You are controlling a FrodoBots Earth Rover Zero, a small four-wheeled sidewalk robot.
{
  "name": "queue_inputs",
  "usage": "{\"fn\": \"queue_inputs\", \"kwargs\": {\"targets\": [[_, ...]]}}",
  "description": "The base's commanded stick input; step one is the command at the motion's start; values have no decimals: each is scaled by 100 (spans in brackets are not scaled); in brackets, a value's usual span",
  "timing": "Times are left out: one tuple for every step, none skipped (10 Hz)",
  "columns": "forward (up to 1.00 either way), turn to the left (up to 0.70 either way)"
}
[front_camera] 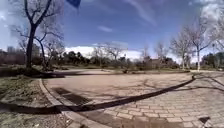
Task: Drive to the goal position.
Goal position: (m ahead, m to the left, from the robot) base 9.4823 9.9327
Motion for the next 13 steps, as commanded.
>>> {"fn": "queue_inputs", "kwargs": {"targets": [[0,0],[0,0],[0,0],[0,0],[0,3],[0,66],[0,100],[0,100],[0,77],[0,35],[0,0],[0,0],[0,0]]}}
